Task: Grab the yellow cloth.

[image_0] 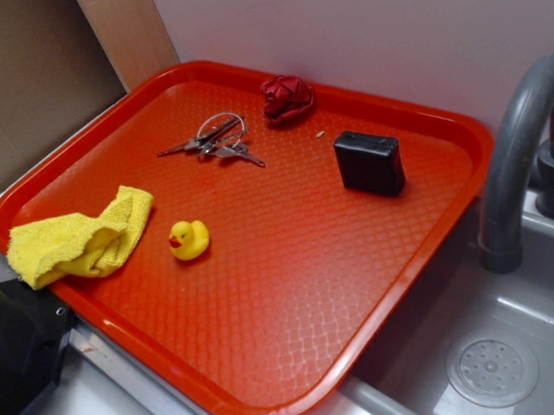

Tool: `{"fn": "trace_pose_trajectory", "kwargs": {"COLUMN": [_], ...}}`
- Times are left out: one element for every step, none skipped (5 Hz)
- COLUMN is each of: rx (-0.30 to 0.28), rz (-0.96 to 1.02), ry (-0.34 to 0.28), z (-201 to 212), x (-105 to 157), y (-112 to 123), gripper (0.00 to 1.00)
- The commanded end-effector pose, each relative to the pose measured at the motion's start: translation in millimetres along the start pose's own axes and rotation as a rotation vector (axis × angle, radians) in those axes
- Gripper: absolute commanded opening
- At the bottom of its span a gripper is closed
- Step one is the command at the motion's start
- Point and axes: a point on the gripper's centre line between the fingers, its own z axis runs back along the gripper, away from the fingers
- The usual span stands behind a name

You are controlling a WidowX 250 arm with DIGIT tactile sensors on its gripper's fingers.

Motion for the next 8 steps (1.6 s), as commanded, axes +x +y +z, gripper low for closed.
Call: {"fn": "trace_pose_trajectory", "kwargs": {"rx": [0.033, 0.036, -0.012, -0.055, 0.031, 0.079, 0.057, 0.106], "rz": [-0.063, -0.069, -0.06, -0.095, -0.166, -0.094, -0.032, 0.001], "ry": [0.1, 0.107, 0.059, 0.032, 0.069, 0.162, 0.155, 0.109], "z": [-83.2, -120.7, -138.3, -144.3, -157.9, -178.9, -168.8, -133.5], "x": [-10.0, -16.9, -23.2, -21.0, -22.4, -28.0, -29.1, -15.8], "y": [26.3, 19.9, 10.3, 2.8, 11.4, 38.7, 54.0, 69.1], "gripper": [1.0, 1.0, 1.0, 1.0, 1.0, 1.0, 0.0, 0.0]}}
